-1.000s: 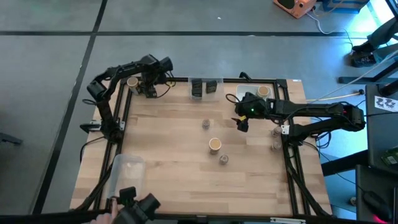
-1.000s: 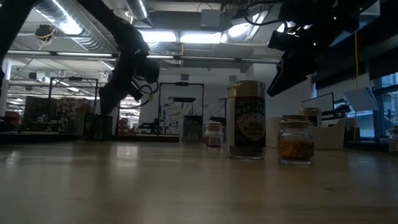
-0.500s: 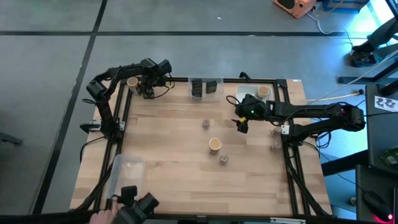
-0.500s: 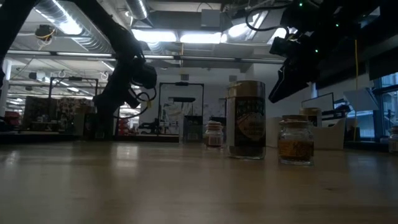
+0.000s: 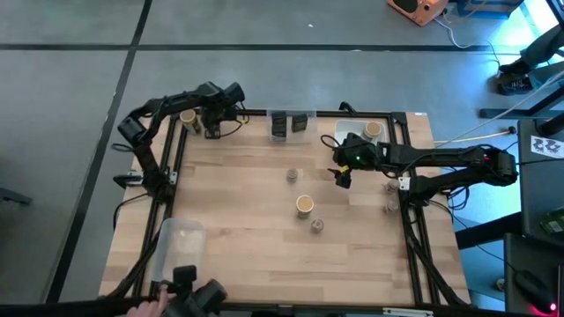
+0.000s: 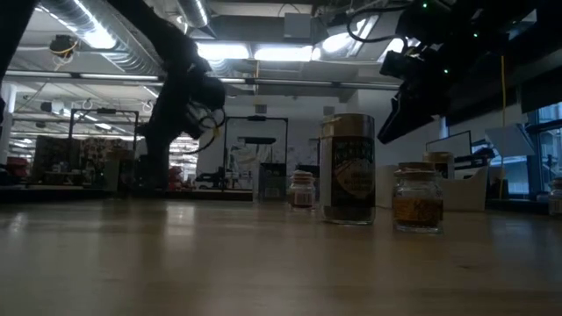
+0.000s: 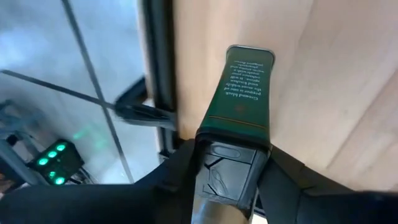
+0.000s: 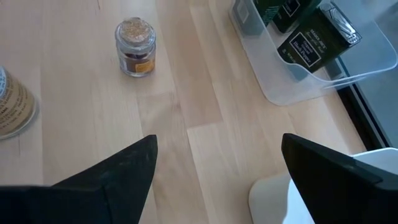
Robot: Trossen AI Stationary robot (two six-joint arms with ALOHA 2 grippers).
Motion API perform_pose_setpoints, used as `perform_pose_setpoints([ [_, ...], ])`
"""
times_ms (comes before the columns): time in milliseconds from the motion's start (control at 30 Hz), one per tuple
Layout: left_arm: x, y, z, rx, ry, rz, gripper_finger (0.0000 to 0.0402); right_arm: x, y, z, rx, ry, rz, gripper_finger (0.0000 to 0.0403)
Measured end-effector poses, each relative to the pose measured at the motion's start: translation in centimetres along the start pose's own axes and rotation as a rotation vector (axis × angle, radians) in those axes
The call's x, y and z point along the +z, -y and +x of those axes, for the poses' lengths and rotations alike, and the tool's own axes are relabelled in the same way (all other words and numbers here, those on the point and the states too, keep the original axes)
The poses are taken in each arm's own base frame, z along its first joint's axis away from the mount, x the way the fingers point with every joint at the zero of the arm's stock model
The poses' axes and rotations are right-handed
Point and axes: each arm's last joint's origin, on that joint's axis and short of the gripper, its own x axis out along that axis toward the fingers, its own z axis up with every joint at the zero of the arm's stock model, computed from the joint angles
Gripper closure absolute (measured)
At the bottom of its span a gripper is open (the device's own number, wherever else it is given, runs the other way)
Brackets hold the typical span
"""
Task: Sort spices by type
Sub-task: Put the black seasoning can into the top transparent bin
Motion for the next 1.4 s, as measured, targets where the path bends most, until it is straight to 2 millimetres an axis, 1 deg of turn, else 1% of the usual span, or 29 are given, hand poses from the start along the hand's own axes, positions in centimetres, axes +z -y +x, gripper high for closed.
perform_pose_setpoints([
  [100, 0.0, -0.3, -2.2, 0.050, 0.062, -0.020, 0.0273, 0.0, 0.0, 0.0, 0.000, 0.002, 0.000, 0.0061],
  [333, 1.1, -0.4, -7.9, 0.151, 0.234, -0.075, 0.0277, 0.0, 0.0, 0.0, 0.000, -0.001, -0.001, 0.0061],
  [533, 2.7, 0.6, -12.4, 0.150, 0.449, -0.082, 0.0275, 0.0, 0.0, 0.0, 0.000, -0.001, -0.001, 0.0061],
  [700, 4.0, 1.6, -15.1, 0.123, 0.636, -0.094, 0.0276, 0.0, 0.0, 0.0, 0.000, -0.001, -0.001, 0.0061],
  [767, 4.6, 2.0, -15.8, 0.113, 0.708, -0.112, 0.0276, 0.0, 0.0, 0.0, 0.000, 0.001, 0.000, 0.0061],
  [867, 5.5, 2.8, -16.6, 0.117, 0.770, -0.121, 0.0276, 0.0, 0.0, 0.0, 0.000, 0.000, 0.000, 0.0061],
  [1067, 7.7, 4.3, -16.9, 0.105, 0.806, -0.098, 0.0276, 0.0, 0.0, 0.0, 0.000, 0.001, 0.000, 0.0061],
  [1233, 10.0, 4.2, -17.8, 0.099, 0.832, -0.116, 0.0276, 0.0, 0.0, 0.0, 0.000, 0.001, -0.006, 0.0061],
  [1400, 12.3, 3.5, -18.4, 0.080, 0.815, -0.134, 0.0276, 0.0, 0.0, 0.0, 0.000, -0.004, -0.008, 0.0061],
])
